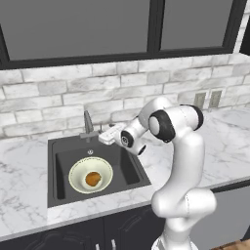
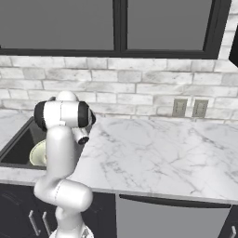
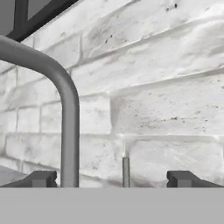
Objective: Pick the potato from the cabinet and place it in the bowl. Then pick the bowl and place it in the sink. Then turn on the sink facuet.
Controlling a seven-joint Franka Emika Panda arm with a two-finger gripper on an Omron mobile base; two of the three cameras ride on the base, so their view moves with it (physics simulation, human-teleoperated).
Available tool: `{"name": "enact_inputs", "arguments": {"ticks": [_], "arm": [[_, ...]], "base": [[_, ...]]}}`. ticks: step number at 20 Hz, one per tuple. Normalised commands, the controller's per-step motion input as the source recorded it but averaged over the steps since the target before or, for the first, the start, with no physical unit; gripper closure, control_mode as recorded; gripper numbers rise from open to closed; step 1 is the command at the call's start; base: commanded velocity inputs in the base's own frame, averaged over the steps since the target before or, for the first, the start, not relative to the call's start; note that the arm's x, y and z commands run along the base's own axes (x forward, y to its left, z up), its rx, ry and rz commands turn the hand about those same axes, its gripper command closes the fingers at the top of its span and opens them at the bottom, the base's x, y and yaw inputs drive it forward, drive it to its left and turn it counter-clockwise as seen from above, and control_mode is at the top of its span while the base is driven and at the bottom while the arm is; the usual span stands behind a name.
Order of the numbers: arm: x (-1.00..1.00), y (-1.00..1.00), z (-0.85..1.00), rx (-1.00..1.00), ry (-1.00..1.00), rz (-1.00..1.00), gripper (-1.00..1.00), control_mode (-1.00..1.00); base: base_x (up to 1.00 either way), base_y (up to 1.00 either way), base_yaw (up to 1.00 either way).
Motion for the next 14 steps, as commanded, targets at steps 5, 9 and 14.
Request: {"name": "enact_inputs", "arguments": {"ticks": [5,9,14], "arm": [[0.80,0.08,-0.14,0.00,0.01,-0.08,-1.00,-1.00],[0.67,0.17,-0.15,0.00,0.01,-0.08,-1.00,-1.00],[0.50,0.28,-0.33,-0.01,0.02,-0.07,-1.00,-1.00]], "base": [[0.00,0.00,0.00],[0.00,0.00,0.00],[0.00,0.00,0.00]]}}
